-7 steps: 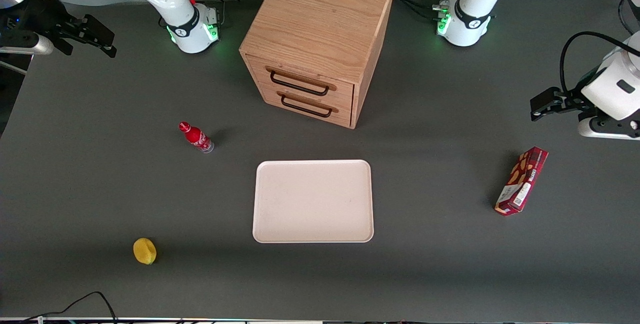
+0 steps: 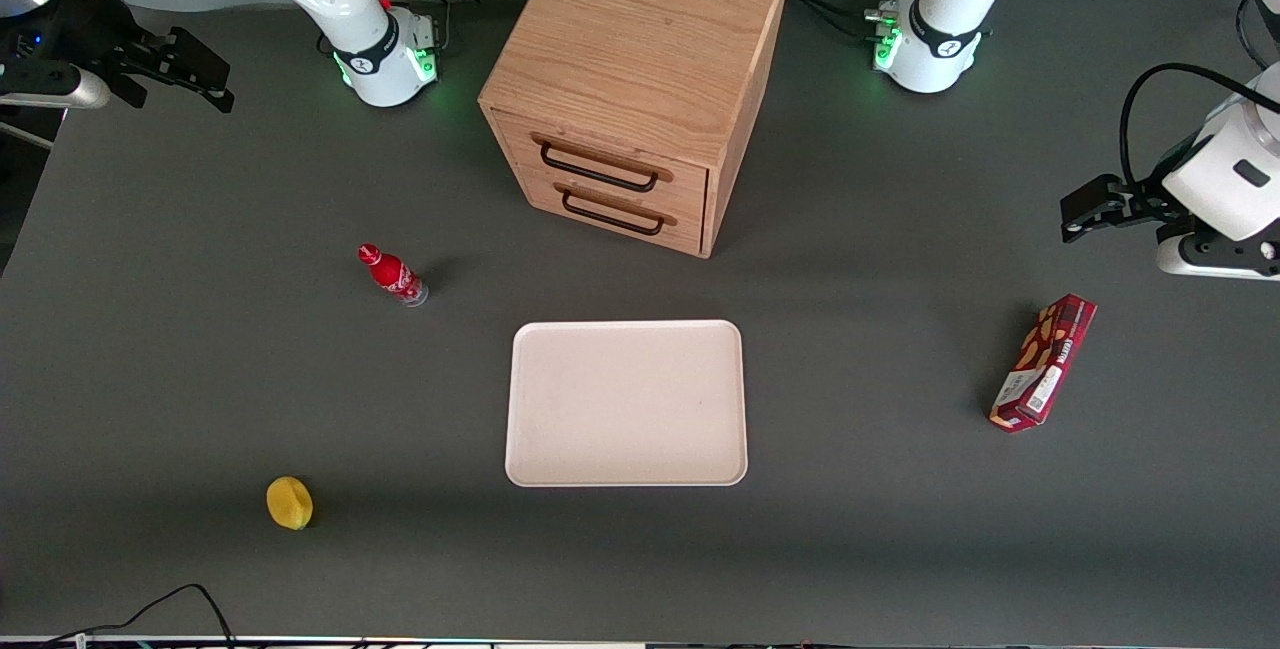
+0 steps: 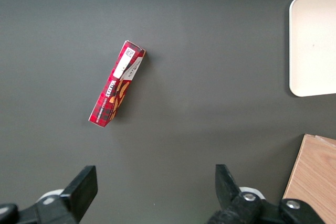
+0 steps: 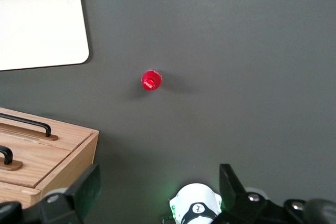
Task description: Place coke bottle on tray
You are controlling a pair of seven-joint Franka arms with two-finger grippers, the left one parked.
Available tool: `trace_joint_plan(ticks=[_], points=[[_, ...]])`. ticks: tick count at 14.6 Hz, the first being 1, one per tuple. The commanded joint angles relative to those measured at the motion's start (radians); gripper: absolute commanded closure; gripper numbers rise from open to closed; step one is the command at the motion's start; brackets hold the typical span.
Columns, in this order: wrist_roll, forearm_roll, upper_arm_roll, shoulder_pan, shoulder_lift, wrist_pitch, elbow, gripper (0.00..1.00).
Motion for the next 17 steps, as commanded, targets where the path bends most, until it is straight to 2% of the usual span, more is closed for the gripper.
trace_joint_plan(ticks=[1, 7, 11, 14, 17], points=[[0.012, 0.022, 0.006, 0.004, 0.002, -0.018, 0.014, 0.00], [0.008, 0.025, 0.007, 0.006, -0.007, -0.024, 0.005, 0.00], [0.008, 0.053, 0.009, 0.007, 0.005, -0.018, 0.000, 0.00], [0.009, 0.079, 0.012, 0.009, 0.000, -0.009, -0.041, 0.00], [0.008, 0.079, 0.030, 0.007, -0.012, 0.099, -0.174, 0.00]])
